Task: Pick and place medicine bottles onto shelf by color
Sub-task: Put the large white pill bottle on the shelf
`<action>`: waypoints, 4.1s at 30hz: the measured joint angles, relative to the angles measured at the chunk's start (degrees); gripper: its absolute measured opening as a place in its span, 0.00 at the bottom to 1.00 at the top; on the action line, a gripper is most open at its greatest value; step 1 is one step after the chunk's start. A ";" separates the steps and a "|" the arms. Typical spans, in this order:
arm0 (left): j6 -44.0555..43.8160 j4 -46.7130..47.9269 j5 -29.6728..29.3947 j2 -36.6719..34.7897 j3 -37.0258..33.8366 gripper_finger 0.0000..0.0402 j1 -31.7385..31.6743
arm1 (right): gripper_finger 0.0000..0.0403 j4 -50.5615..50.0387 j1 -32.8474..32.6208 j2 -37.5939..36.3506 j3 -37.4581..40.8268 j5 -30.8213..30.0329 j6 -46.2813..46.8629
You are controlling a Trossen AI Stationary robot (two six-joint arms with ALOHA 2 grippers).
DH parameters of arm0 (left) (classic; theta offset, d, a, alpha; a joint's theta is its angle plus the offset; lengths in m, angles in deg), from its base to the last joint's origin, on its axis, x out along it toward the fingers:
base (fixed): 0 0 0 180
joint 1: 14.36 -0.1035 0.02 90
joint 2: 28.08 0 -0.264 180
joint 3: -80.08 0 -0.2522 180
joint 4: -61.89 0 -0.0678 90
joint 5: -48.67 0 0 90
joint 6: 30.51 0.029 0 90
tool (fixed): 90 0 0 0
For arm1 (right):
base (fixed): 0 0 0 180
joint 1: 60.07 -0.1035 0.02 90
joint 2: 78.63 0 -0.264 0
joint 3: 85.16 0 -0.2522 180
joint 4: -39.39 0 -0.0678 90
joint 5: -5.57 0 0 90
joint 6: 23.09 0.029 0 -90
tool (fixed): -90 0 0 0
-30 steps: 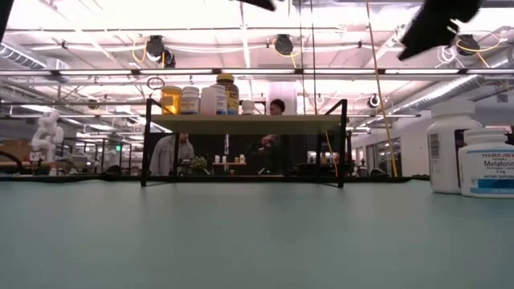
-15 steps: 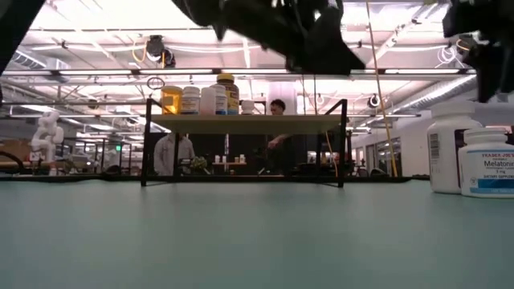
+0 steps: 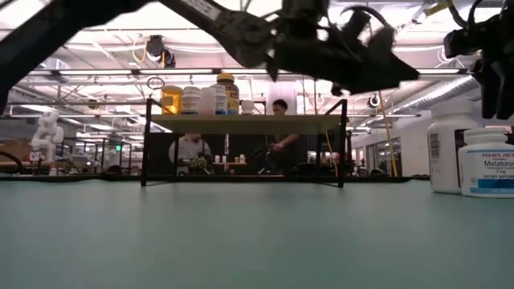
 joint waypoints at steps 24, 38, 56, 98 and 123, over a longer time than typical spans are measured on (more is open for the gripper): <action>-3.07 9.12 7.40 19.36 28.40 0.92 -0.17 | 0.70 -0.18 -0.01 -0.68 -0.04 -1.82 0.97; -2.88 7.40 6.88 21.04 28.35 0.91 -0.09 | 0.70 0.52 -0.01 -0.68 -0.09 -1.97 0.98; -4.30 7.77 6.85 21.13 28.35 0.62 -0.16 | 0.70 0.52 -0.03 -0.66 -0.09 -3.48 0.98; 2.19 67.38 0.42 -16.43 28.02 0.57 -7.49 | 0.70 4.93 -0.03 -2.95 2.73 -8.11 2.46; -2.57 22.14 0.90 -42.12 -29.18 0.59 -25.87 | 0.70 14.59 -0.03 -3.53 4.37 -7.83 2.23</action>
